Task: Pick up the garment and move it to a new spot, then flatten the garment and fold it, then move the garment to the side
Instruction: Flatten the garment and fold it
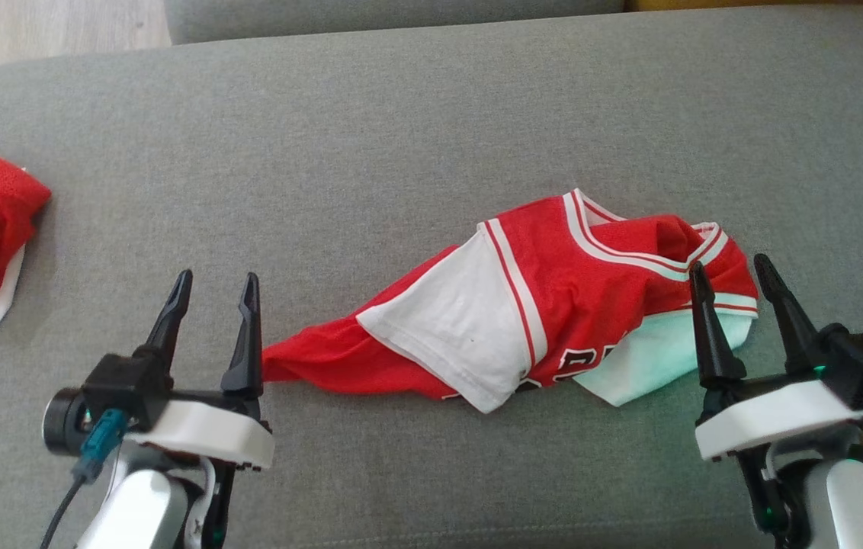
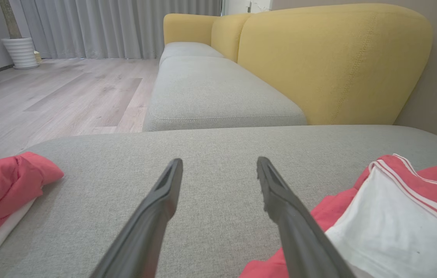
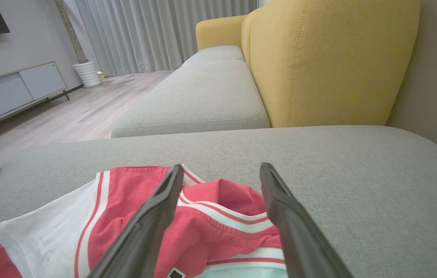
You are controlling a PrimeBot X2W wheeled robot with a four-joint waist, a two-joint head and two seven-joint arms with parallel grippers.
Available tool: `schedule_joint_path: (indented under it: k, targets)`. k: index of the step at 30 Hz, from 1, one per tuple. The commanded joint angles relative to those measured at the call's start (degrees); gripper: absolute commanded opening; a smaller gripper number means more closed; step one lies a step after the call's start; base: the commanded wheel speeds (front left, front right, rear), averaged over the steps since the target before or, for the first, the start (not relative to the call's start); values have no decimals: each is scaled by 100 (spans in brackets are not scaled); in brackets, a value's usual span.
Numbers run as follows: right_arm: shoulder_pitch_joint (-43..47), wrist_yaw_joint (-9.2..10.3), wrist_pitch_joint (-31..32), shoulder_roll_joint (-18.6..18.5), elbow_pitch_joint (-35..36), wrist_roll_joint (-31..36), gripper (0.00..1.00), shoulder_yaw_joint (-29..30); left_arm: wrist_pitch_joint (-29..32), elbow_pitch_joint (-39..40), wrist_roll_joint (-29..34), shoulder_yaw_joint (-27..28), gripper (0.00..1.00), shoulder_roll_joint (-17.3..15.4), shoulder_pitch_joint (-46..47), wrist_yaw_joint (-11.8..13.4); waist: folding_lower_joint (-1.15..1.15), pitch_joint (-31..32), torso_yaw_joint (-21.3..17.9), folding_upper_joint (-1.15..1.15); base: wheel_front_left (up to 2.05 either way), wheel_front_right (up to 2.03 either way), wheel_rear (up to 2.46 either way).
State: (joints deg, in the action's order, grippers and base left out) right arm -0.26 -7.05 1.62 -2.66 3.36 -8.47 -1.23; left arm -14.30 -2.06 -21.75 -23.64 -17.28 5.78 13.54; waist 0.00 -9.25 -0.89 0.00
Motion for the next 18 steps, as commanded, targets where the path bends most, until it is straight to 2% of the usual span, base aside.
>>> schedule_joint_path:
  k: [1, 6, 9, 18]
  targets:
    - [-64, -44, 25, -21, 207, 60, 100, -135, -69, 161, 64, 249, 100, -50, 121, -29, 0, 7, 10, 0, 0, 0, 0]
    - [-74, -44, 85, -21, 195, 131, 100, -232, -69, 106, 82, 262, 100, -9, 119, -66, 0, 12, 47, 0, 0, 0, 0]
    - [-148, -44, 227, -21, 137, 225, 100, -577, -69, 85, 106, 264, 100, 23, 145, -95, 0, -22, 103, 0, 0, 0, 0]
    - [-880, -44, 1023, -142, -673, 377, 100, -2812, -70, -39, 179, 256, 100, 203, 338, -218, 0, -158, 455, 0, 0, 0, 0]
